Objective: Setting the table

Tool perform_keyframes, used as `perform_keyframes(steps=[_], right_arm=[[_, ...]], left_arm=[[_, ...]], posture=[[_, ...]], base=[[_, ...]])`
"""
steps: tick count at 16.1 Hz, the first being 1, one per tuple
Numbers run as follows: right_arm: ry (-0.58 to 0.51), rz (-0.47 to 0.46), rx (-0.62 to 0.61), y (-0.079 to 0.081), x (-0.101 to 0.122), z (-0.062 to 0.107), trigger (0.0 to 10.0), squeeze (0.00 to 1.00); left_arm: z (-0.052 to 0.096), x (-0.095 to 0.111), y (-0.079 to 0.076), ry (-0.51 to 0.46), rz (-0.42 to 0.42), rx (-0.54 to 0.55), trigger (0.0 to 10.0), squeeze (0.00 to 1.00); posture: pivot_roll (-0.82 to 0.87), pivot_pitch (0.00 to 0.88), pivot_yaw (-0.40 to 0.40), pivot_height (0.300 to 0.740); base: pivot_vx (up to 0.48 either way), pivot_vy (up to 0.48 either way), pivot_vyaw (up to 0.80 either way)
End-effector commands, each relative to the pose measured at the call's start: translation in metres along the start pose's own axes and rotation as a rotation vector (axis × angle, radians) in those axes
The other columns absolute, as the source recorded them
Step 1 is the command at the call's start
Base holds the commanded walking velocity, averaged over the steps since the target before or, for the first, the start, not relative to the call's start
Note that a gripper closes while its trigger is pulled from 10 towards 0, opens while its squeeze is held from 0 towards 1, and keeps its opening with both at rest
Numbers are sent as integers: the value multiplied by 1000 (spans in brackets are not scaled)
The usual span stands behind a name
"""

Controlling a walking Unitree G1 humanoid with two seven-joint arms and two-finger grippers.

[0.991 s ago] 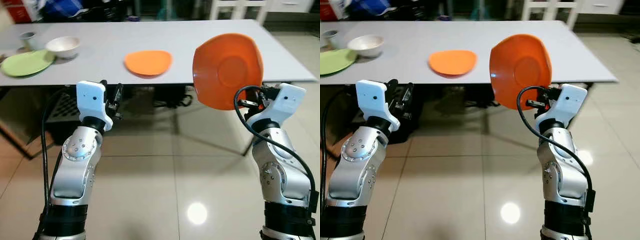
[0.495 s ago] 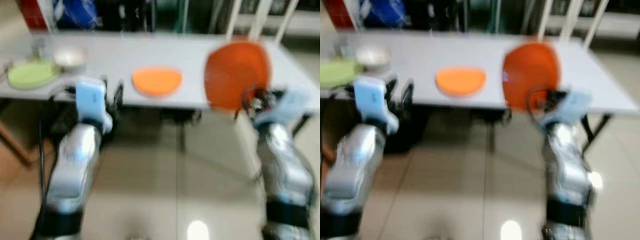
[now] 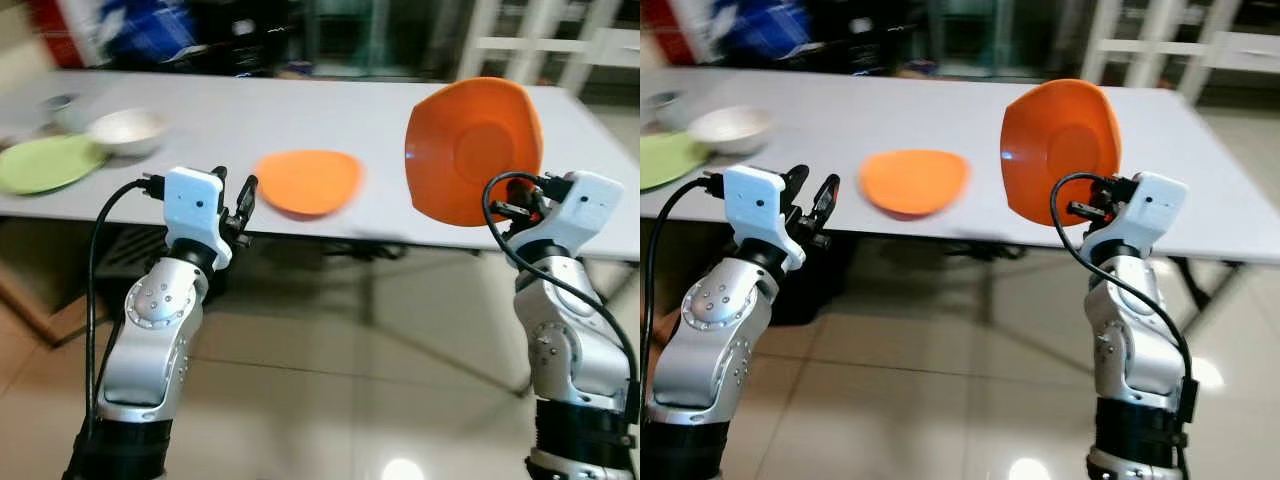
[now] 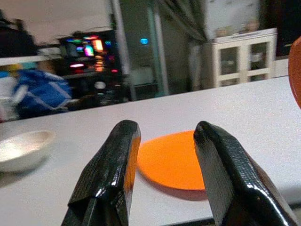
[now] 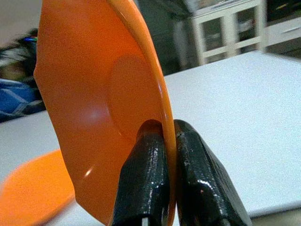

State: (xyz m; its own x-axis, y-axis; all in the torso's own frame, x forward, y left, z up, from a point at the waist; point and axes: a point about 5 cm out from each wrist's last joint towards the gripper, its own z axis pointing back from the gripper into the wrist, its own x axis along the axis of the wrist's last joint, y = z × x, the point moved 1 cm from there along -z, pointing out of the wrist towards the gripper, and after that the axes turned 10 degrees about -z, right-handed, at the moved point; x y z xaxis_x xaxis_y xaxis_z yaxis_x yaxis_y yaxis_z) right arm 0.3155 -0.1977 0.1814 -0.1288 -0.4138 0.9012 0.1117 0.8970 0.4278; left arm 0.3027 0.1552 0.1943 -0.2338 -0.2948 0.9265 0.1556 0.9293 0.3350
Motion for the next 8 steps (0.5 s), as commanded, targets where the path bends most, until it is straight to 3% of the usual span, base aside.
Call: perform_keyframes(steps=[1, 3, 8], right_arm=[[-36, -25, 32, 8, 8, 0, 10000, 0], [-23, -27, 8, -2, 9, 1, 10000, 0], [35, -21, 101, -3, 14, 4, 10000, 0]], left_arm=[[2, -1, 4, 12, -16, 1, 10000, 0], [4, -2, 0, 19, -31, -39, 10000, 0], [7, -1, -10, 17, -16, -75, 10000, 0]], posture=[[49, 0, 20, 740], [41, 0, 29, 740], [41, 0, 21, 740]], base=[[480, 0, 0], [480, 0, 0], [480, 0, 0]])
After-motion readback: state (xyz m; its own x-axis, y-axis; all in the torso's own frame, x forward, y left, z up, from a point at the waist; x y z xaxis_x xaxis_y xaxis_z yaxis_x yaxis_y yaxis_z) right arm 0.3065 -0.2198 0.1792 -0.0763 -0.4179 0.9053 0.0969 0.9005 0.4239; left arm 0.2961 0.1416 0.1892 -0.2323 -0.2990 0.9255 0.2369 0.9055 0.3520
